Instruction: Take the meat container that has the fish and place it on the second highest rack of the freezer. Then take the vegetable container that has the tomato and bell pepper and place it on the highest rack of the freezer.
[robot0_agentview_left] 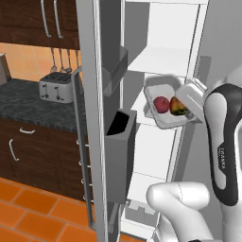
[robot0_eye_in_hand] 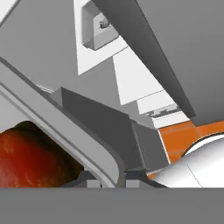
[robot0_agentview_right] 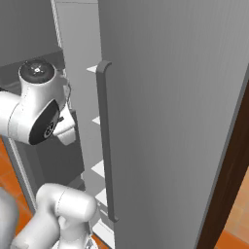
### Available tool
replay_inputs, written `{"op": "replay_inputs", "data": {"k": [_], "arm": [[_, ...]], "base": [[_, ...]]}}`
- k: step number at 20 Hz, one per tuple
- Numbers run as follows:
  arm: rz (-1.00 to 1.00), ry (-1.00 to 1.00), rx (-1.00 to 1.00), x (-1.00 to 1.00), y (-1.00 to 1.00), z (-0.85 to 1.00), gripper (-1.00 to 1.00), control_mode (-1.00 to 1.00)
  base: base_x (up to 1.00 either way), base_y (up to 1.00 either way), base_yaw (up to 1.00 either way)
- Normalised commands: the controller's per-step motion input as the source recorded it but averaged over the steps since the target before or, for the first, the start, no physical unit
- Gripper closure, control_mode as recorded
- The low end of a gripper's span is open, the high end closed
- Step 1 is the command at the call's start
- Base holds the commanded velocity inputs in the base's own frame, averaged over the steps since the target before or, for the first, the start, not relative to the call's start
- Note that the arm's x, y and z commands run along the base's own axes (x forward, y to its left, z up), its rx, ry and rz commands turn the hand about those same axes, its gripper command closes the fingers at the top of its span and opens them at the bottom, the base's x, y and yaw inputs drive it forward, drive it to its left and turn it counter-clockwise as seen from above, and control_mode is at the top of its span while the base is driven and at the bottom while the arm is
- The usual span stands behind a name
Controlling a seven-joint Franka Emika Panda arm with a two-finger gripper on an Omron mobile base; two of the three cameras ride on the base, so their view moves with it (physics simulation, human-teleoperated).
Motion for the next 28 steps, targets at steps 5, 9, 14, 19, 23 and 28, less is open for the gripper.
{"op": "replay_inputs", "data": {"k": [5, 9, 14, 19, 23, 28], "arm": [[-0.39, -0.25, 0.00, 1.00, 0.48, 0.69, 1.00, -1.00], [-0.26, -0.10, 0.00, 1.00, 0.03, 0.34, 1.00, -1.00], [-0.16, 0.00, 0.03, 0.99, -0.28, 0.10, 1.00, -1.00], [-0.16, 0.00, 0.10, 0.94, -0.39, 0.29, 1.00, -1.00], [-0.15, 0.00, 0.09, 0.86, -0.44, 0.01, 1.00, -1.00], [-0.13, 0.00, 0.05, 0.73, -0.14, -0.03, 1.00, -1.00]], "base": [[0.00, 0.00, 0.00], [0.00, 0.00, 0.00], [0.00, 0.00, 0.00], [0.00, 0.00, 0.00], [0.00, 0.00, 0.00], [0.00, 0.00, 0.00]]}}
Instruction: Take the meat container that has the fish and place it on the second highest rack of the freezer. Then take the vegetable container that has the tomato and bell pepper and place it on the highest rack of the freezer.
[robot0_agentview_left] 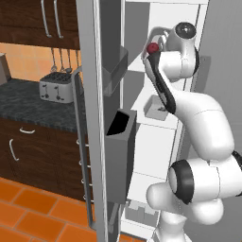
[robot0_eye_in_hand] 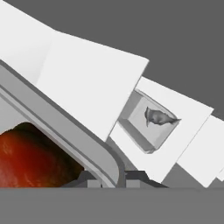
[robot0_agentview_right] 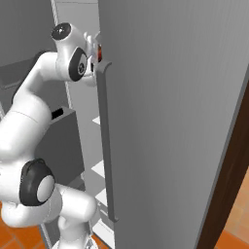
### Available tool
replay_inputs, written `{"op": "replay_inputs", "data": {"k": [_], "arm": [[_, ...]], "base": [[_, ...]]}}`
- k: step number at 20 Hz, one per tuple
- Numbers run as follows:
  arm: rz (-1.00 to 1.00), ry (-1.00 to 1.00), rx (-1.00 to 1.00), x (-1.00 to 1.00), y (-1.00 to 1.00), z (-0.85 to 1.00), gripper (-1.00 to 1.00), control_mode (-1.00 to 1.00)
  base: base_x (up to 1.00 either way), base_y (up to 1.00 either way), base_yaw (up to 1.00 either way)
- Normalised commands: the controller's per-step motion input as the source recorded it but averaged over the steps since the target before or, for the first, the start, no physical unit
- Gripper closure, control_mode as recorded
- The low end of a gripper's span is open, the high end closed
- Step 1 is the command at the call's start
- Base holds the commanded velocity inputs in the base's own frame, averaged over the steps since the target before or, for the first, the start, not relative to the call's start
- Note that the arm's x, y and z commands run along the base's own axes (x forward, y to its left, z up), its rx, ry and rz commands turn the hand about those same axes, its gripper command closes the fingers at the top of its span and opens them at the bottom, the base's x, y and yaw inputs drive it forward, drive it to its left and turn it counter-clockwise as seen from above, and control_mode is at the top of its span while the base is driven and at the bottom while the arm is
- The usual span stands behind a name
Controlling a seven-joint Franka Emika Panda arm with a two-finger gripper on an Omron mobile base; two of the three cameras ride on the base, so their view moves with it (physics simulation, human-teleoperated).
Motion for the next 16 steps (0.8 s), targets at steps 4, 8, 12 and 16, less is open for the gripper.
{"op": "replay_inputs", "data": {"k": [4, 8, 12, 16], "arm": [[-0.12, 0.05, 0.03, 0.66, -0.15, -0.28, 1.00, -1.00], [-0.09, 0.03, 0.03, 0.64, -0.11, -0.32, 1.00, -1.00], [-0.06, 0.00, 0.01, 0.68, 0.00, -0.07, 1.00, -1.00], [-0.04, 0.00, 0.02, 0.59, -0.06, 0.00, 1.00, -1.00]], "base": [[0.00, 0.00, 0.00], [0.00, 0.00, 0.00], [0.00, 0.00, 0.00], [0.00, 0.00, 0.00]]}}
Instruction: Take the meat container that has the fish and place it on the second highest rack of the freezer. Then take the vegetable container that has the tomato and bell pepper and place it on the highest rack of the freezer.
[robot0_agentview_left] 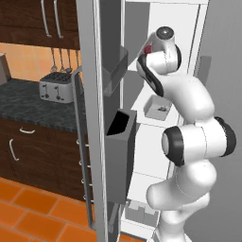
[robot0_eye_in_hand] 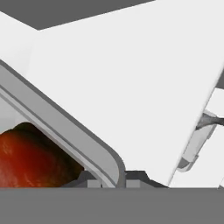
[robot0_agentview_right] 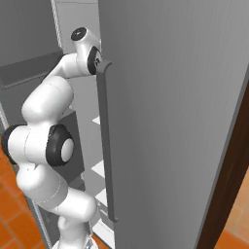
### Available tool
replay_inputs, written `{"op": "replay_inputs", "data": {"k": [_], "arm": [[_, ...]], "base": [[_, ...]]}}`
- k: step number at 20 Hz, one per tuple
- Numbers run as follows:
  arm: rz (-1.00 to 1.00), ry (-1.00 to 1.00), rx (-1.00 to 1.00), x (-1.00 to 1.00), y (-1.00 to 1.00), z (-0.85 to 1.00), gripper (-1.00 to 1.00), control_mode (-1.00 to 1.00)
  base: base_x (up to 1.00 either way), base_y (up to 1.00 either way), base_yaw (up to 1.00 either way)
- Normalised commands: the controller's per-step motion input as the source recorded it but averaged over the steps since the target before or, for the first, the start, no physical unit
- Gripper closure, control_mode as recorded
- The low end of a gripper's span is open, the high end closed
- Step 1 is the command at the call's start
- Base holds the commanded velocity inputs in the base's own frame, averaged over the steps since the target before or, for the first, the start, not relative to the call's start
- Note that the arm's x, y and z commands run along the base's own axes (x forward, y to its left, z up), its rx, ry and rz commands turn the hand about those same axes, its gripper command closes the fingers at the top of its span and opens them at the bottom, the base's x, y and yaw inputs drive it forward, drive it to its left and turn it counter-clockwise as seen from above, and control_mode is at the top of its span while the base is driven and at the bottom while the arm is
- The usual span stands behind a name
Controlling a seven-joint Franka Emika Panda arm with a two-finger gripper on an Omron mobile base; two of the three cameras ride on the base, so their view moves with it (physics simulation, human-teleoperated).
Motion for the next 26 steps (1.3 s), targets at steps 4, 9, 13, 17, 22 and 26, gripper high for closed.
{"op": "replay_inputs", "data": {"k": [4, 9, 13, 17, 22, 26], "arm": [[-0.03, 0.00, 0.03, 0.39, -0.07, 0.00, -1.00, -1.00], [0.00, -0.03, 0.07, -0.49, -0.02, 0.01, -1.00, -1.00], [0.00, -0.14, 0.02, -0.99, 0.08, -0.04, -1.00, -1.00], [0.05, -0.16, 0.00, -1.00, 0.42, -0.19, -1.00, -1.00], [0.09, -0.09, 0.00, -1.00, 0.19, -0.10, -1.00, -1.00], [0.06, 0.02, 0.00, -1.00, -0.02, -0.44, -1.00, -1.00]], "base": [[0.00, 0.00, 0.00], [0.00, 0.00, 0.00], [0.00, 0.00, 0.00], [0.00, 0.00, 0.00], [0.00, 0.00, 0.00], [0.00, 0.00, 0.00]]}}
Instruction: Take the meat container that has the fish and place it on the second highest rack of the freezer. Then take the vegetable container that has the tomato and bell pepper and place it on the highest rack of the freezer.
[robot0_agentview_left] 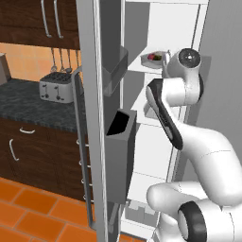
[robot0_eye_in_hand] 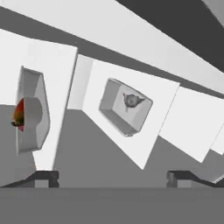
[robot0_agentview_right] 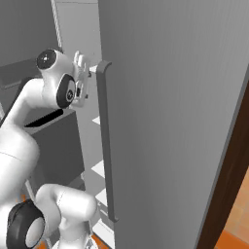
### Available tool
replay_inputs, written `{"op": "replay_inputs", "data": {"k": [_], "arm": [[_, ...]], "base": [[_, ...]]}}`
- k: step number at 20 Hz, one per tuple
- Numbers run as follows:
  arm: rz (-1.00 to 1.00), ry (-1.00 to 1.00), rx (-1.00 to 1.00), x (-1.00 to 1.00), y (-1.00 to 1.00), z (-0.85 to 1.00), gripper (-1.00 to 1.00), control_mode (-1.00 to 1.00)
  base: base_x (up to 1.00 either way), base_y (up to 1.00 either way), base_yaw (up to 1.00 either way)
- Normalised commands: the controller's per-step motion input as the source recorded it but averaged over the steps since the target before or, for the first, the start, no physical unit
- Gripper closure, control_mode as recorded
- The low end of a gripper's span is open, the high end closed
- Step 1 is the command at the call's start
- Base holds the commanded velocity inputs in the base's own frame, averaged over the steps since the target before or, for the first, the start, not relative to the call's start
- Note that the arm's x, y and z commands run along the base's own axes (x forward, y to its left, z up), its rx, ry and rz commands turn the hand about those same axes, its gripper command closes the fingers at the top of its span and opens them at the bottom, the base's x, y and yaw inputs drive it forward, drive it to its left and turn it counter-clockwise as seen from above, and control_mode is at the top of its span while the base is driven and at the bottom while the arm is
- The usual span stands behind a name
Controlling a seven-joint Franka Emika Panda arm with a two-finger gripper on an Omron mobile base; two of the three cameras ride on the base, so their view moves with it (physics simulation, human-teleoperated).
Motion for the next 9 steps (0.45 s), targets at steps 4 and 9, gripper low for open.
{"op": "replay_inputs", "data": {"k": [4, 9], "arm": [[0.05, 0.18, -0.02, -1.00, 0.00, -0.98, -1.00, -1.00], [0.10, 0.19, -0.04, -0.96, 0.00, -1.00, -1.00, -1.00]], "base": [[0.00, 0.00, 0.00], [0.00, 0.00, 0.00]]}}
